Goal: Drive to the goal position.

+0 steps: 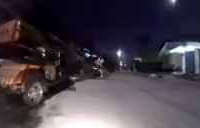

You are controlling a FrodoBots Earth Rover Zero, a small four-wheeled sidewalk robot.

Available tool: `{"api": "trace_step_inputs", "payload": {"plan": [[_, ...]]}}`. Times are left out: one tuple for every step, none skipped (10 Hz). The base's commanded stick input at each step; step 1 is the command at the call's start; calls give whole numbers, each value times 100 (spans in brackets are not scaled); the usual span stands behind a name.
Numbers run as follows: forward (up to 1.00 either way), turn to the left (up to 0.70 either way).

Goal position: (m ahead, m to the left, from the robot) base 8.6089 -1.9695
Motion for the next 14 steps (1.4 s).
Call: {"api": "trace_step_inputs", "payload": {"plan": [[85,4],[85,4],[85,4],[85,4],[85,4],[85,4],[85,4],[85,4],[85,4],[85,4],[85,4],[85,4],[85,4],[85,-30]]}}
